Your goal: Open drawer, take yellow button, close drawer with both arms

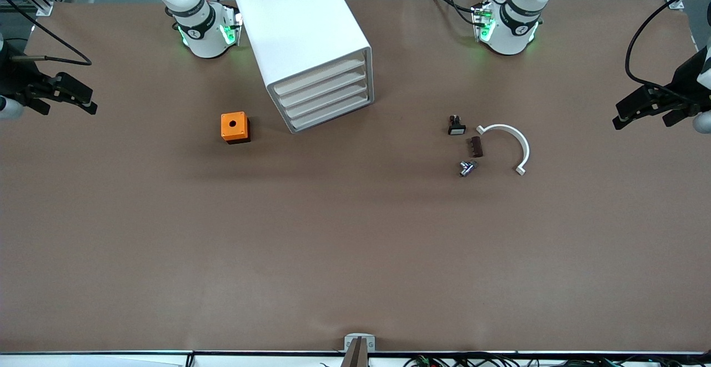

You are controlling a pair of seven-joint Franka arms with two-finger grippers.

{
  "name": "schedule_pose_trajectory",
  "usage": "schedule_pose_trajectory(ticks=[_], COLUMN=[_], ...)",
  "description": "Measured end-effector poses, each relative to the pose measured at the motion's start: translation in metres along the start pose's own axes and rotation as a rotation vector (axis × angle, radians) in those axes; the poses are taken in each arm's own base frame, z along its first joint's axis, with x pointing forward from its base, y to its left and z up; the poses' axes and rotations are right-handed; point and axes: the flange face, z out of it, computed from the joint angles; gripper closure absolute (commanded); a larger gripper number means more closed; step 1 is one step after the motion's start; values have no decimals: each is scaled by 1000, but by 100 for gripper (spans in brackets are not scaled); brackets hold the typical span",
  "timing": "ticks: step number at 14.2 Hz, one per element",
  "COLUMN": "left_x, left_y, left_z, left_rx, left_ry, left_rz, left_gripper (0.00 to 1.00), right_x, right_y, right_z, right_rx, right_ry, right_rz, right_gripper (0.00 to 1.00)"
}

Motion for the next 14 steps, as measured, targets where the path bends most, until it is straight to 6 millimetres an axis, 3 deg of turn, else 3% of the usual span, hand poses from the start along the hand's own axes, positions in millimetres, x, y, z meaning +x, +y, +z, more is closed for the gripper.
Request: schedule_pose_trajectory(ticks=[7, 11, 14], left_x=[1, 9, 22], left_y=[0, -21, -32], left_z=[4, 21, 49], left_rx=[3, 11, 13], left_ry=[-13, -48, -85], left_rz=[0, -36, -56], left_gripper=[1, 1, 1], right_x=[0, 0, 0], right_y=[0, 0, 0], right_z=[0, 0, 0], right_rx=[0, 0, 0], right_ry=[-2, -2, -3], right_rz=[0, 0, 0], right_gripper=[0, 0, 0])
